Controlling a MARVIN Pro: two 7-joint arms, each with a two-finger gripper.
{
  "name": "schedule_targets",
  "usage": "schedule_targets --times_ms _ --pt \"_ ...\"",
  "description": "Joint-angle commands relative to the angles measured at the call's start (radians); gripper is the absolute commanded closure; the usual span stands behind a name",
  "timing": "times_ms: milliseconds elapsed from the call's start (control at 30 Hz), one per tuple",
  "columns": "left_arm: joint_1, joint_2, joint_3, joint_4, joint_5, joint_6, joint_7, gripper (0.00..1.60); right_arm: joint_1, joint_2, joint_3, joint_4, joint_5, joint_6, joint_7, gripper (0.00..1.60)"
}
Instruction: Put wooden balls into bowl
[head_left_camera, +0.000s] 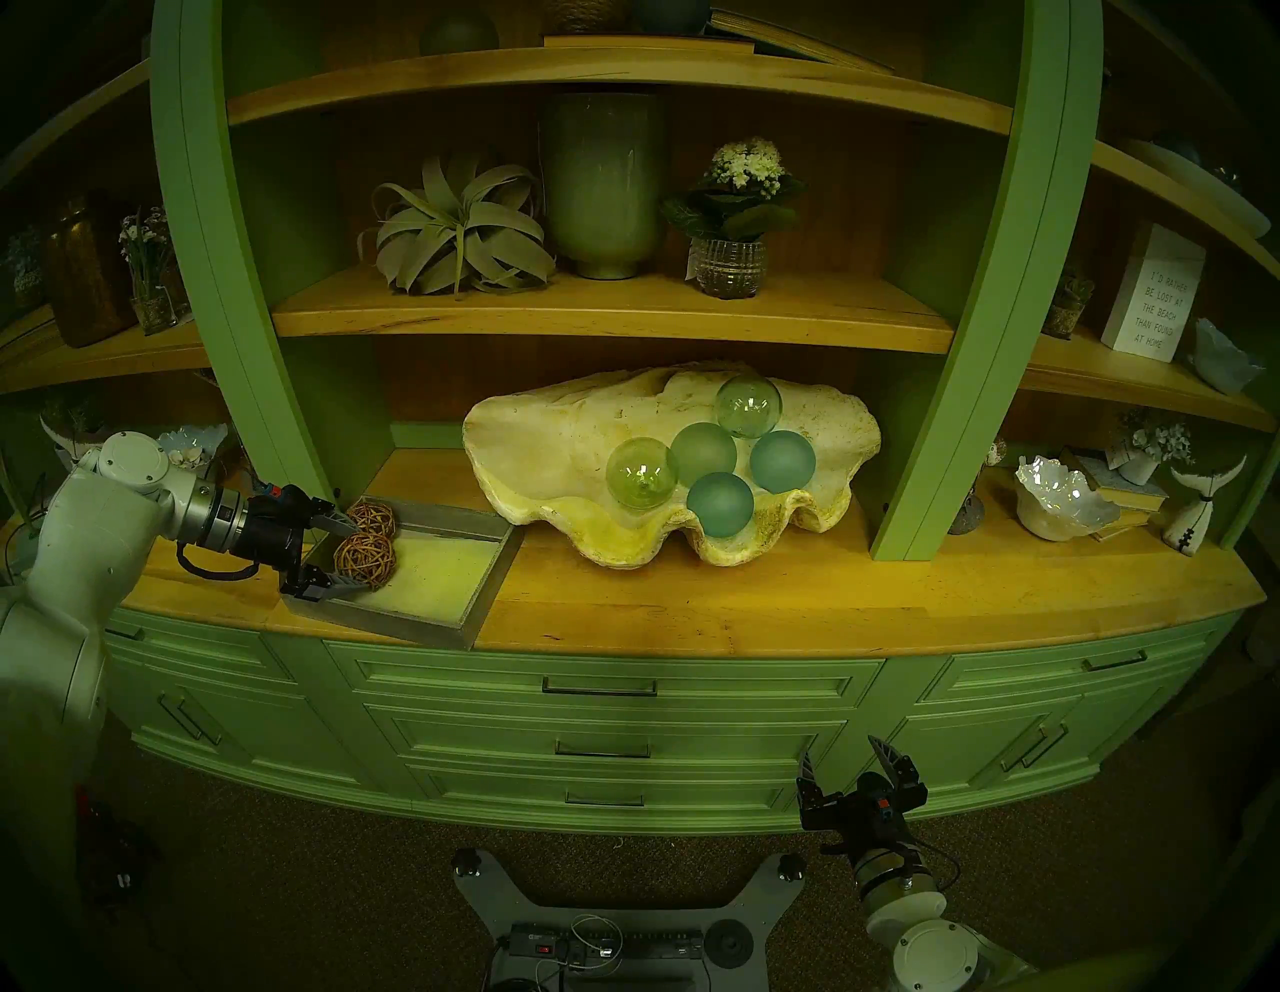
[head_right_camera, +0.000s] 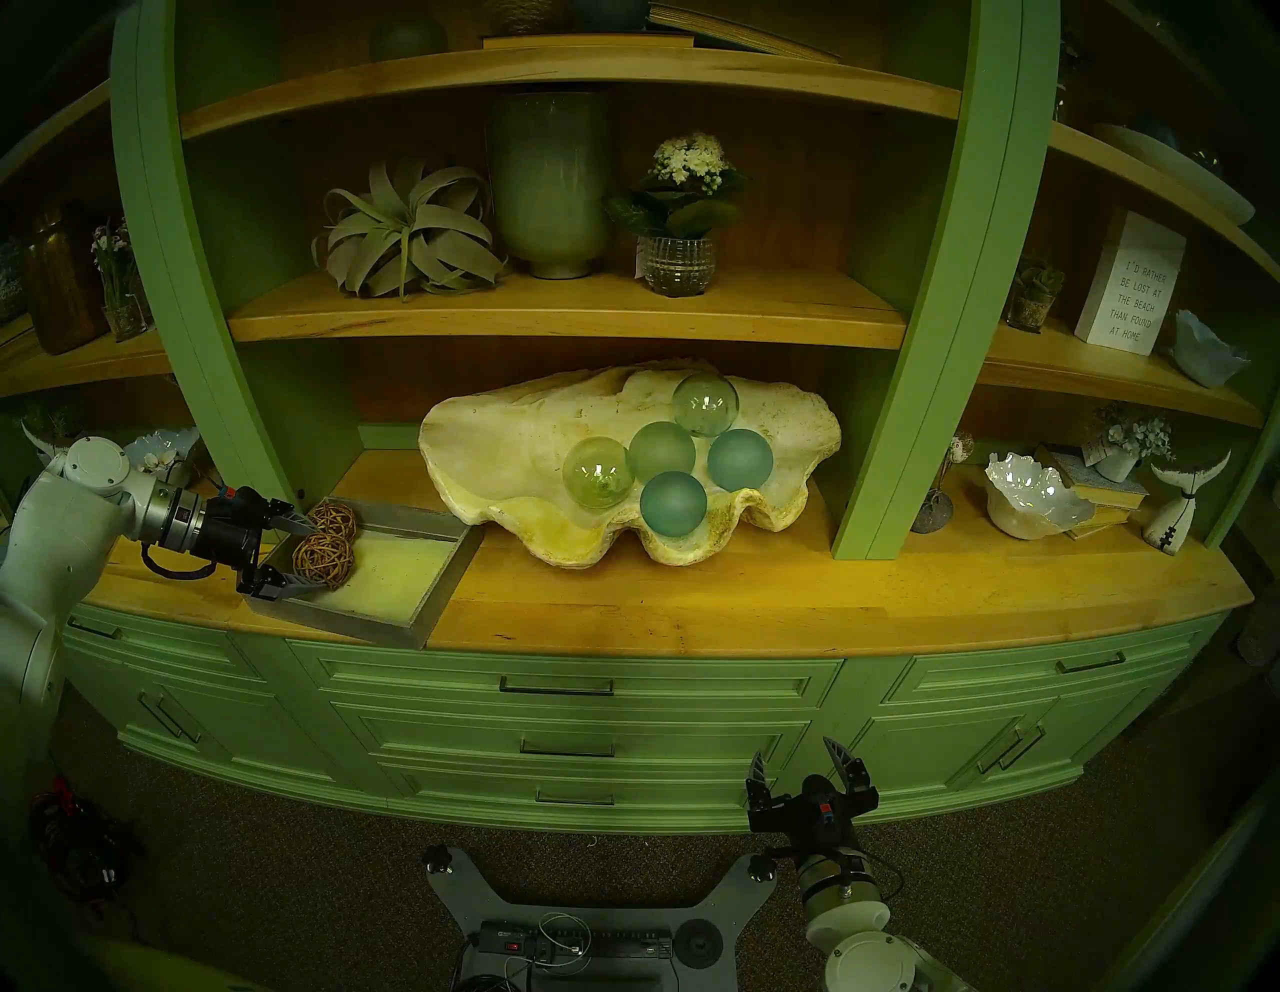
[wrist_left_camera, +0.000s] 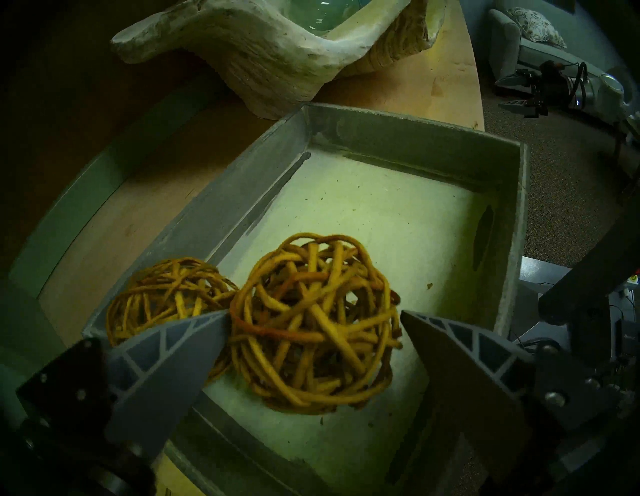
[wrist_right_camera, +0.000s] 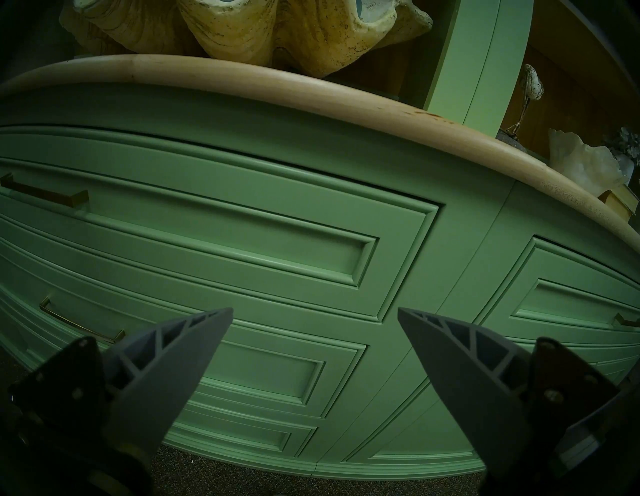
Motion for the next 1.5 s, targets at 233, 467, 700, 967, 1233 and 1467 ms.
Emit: schedule_targets --times_ms 233,467,700,967,1233,1467 --pt "-0.078 -0.058 0.082 0.049 -0.069 -0.035 0.001 0.00 0.003 0.001 0.002 -0.031 -0.001 -0.005 0.000 0.00" --pt "-0.091 -0.033 0.165 0.042 -0.059 -0.067 0.001 1.06 0.002 0.001 0.003 -0.032 -0.001 -0.004 0.000 0.00" --pt "-0.099 -0.011 0.234 0.051 -0.107 -0.111 0.001 1.60 0.001 0.002 0.003 -0.033 -0.001 -0.003 0.000 0.00" --pt "-0.104 0.055 0.229 -0.097 -0.209 -0.121 0.001 1.60 0.004 0.001 0.002 -0.029 -0.001 -0.005 0.000 0.00" --pt "-0.169 0.087 0.180 -0.226 -0.258 -0.153 0.001 1.60 0.008 -0.001 0.001 -0.021 -0.002 -0.006 0.000 0.00" --pt "-0.192 0.107 0.152 -0.337 -0.305 -0.152 0.001 1.60 0.009 -0.001 0.001 -0.019 -0.002 -0.006 0.000 0.00"
